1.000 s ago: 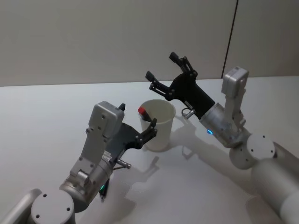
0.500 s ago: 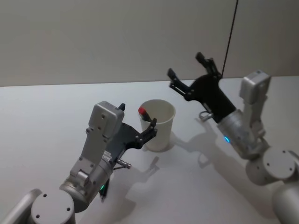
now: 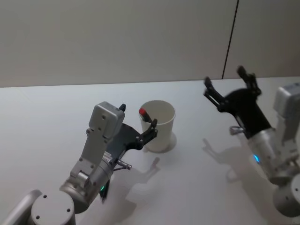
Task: Place the pen into the pen holder.
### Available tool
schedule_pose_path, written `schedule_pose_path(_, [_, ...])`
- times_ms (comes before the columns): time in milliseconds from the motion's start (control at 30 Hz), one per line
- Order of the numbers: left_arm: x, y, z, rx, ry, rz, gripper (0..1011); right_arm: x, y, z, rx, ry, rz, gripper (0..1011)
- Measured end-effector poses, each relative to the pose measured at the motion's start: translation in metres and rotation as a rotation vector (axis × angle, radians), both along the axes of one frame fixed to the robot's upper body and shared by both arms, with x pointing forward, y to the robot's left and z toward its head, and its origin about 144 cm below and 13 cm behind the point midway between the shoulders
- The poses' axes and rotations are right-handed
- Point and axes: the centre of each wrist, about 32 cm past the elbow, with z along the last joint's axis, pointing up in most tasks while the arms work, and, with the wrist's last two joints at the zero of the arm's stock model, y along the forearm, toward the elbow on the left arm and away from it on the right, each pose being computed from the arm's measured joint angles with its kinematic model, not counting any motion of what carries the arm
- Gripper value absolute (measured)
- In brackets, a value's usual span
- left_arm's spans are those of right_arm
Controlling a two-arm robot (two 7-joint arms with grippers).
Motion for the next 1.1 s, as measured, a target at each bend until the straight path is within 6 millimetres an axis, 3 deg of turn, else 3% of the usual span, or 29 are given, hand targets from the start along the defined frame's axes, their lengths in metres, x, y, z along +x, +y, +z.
schedule_pose_path(567, [0.0, 0.0, 0.0, 0.0, 0.0, 0.0, 1000, -0.061, -0.021, -0.006, 0.055, 0.163, -0.134, 1002])
schedule_pose_path(1100, [0.0, 0.0, 0.0, 0.0, 0.0, 0.0, 1000, -0.081, -0.025, -0.006, 0.068, 0.22, -0.156, 1002])
